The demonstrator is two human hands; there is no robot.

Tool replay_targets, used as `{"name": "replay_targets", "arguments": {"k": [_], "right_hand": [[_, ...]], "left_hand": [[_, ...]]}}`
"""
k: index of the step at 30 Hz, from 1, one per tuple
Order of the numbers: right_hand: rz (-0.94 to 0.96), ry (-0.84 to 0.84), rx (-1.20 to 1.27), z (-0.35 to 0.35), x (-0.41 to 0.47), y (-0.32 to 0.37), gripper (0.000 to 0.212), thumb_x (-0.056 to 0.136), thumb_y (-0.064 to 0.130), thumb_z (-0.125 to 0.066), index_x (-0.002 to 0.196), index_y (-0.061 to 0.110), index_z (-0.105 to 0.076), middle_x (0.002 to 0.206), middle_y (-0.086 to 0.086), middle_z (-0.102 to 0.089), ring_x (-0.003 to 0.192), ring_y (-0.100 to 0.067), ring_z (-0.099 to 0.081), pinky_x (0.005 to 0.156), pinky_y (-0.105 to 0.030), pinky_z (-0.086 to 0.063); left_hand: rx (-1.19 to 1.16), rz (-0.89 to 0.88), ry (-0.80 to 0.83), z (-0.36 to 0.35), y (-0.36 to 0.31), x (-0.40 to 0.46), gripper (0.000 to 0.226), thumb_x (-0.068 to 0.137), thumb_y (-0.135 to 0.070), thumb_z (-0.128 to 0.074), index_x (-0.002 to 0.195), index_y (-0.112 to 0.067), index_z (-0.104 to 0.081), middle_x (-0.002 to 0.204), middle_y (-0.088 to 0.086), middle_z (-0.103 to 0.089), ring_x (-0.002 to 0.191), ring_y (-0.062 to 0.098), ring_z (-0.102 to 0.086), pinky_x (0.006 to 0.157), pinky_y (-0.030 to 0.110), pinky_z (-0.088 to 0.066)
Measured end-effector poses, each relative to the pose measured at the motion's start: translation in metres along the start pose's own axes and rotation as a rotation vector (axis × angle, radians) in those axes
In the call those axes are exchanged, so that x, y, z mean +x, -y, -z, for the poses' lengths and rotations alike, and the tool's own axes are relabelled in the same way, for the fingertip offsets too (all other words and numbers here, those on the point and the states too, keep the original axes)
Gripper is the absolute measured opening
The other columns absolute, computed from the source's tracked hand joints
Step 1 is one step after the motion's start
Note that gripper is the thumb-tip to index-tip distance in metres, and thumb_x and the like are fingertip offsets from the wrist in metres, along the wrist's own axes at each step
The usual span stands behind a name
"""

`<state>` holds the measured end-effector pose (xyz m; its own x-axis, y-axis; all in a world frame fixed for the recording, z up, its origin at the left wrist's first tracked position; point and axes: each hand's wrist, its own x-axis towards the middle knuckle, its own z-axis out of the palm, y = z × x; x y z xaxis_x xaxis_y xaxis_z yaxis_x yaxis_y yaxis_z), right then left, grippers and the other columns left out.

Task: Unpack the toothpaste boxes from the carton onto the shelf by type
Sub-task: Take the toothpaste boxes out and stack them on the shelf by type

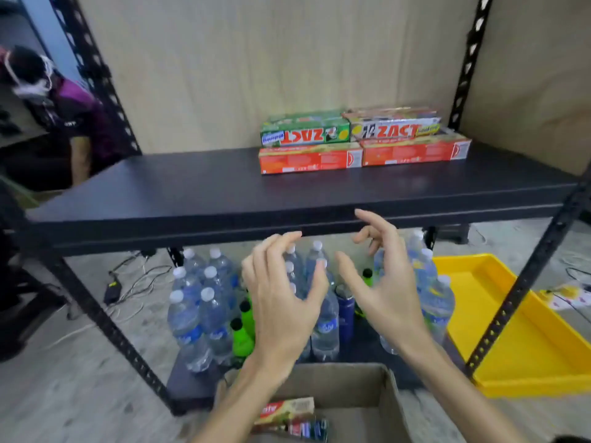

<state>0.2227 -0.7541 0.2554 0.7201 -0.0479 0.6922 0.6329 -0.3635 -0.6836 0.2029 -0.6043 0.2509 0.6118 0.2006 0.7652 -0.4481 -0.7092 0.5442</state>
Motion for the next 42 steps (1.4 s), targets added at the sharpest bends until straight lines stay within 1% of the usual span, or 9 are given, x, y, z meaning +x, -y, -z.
{"name": "replay_targets", "arguments": {"k": [4,9,13,20,24,26,32,37,42], "right_hand": [[-0.192,0.079,-0.004,-0.042,-0.091,-0.051,0.06,0.088,0.015,-0.075,0.138,0.029,-0.046,0.103,0.006,-0.055,0.095,-0.019,-0.054,0.09,-0.039,-0.047],[-0.285,0.337,-0.176,-0.068,-0.167,-0.123,0.062,0.085,0.022,-0.072,0.135,0.039,-0.04,0.109,0.022,-0.05,0.1,-0.002,-0.047,0.094,-0.035,-0.041],[-0.405,0.514,-0.289,-0.077,-0.221,-0.179,0.057,0.085,0.025,-0.073,0.136,0.029,-0.046,0.111,0.013,-0.055,0.105,-0.015,-0.052,0.093,-0.045,-0.043],[-0.604,0.723,-0.383,-0.096,-0.303,-0.247,0.054,0.088,0.031,-0.07,0.135,0.033,-0.045,0.129,0.007,-0.061,0.117,-0.023,-0.049,0.092,-0.04,-0.036],[-0.662,0.891,-0.432,-0.117,-0.334,-0.264,0.063,0.09,0.039,-0.068,0.145,0.039,-0.038,0.149,0.004,-0.049,0.13,-0.027,-0.038,0.105,-0.044,-0.029],[-0.701,0.927,-0.449,-0.125,-0.349,-0.272,0.068,0.088,0.04,-0.069,0.147,0.04,-0.036,0.152,0.004,-0.044,0.131,-0.024,-0.036,0.105,-0.041,-0.028],[-0.85,0.794,-0.411,-0.146,-0.361,-0.297,0.089,0.08,0.026,-0.074,0.152,0.04,-0.024,0.151,0.001,-0.044,0.124,-0.025,-0.035,0.1,-0.041,-0.027],[-0.864,0.721,-0.388,-0.166,-0.354,-0.319,0.099,0.078,0.022,-0.08,0.152,0.039,-0.017,0.145,0.002,-0.053,0.128,-0.026,-0.038,0.102,-0.044,-0.028],[-0.825,0.73,-0.461,-0.169,-0.355,-0.32,0.079,0.076,0.016,-0.08,0.139,0.027,-0.032,0.136,0.002,-0.059,0.126,-0.024,-0.041,0.091,-0.035,-0.024]], "left_hand": [[0.088,0.248,0.102,-0.002,0.057,-0.088,0.049,0.085,-0.037,-0.074,0.126,-0.025,-0.05,0.111,-0.01,-0.05,0.107,0.014,-0.048,0.096,0.034,-0.041],[0.402,0.431,0.446,-0.005,0.145,-0.165,0.053,0.081,-0.04,-0.074,0.125,-0.02,-0.055,0.114,0.002,-0.059,0.108,0.027,-0.059,0.089,0.038,-0.04],[0.464,0.5,0.726,-0.014,0.208,-0.21,0.056,0.083,-0.04,-0.075,0.13,-0.018,-0.053,0.121,0.007,-0.058,0.117,0.03,-0.055,0.097,0.042,-0.04],[0.499,0.492,1.03,-0.034,0.285,-0.269,0.062,0.083,-0.043,-0.075,0.137,-0.026,-0.049,0.128,0.004,-0.053,0.119,0.029,-0.054,0.097,0.044,-0.041],[0.567,0.409,1.163,-0.043,0.317,-0.287,0.079,0.084,-0.06,-0.068,0.148,-0.023,-0.042,0.14,0.008,-0.047,0.127,0.031,-0.046,0.102,0.044,-0.037],[0.59,0.402,1.196,-0.048,0.328,-0.293,0.083,0.086,-0.06,-0.066,0.151,-0.02,-0.036,0.147,0.009,-0.042,0.133,0.031,-0.042,0.107,0.045,-0.034],[0.603,0.339,1.218,-0.061,0.352,-0.307,0.076,0.09,-0.046,-0.067,0.153,-0.018,-0.034,0.15,0.008,-0.042,0.139,0.028,-0.037,0.117,0.045,-0.027],[0.621,0.262,1.16,-0.072,0.362,-0.307,0.058,0.089,-0.037,-0.07,0.141,-0.022,-0.048,0.127,0.007,-0.055,0.118,0.03,-0.051,0.103,0.045,-0.039],[0.679,0.236,1.205,-0.07,0.355,-0.303,0.051,0.086,-0.038,-0.073,0.129,-0.022,-0.052,0.118,0.005,-0.059,0.109,0.029,-0.055,0.093,0.044,-0.044]]}}
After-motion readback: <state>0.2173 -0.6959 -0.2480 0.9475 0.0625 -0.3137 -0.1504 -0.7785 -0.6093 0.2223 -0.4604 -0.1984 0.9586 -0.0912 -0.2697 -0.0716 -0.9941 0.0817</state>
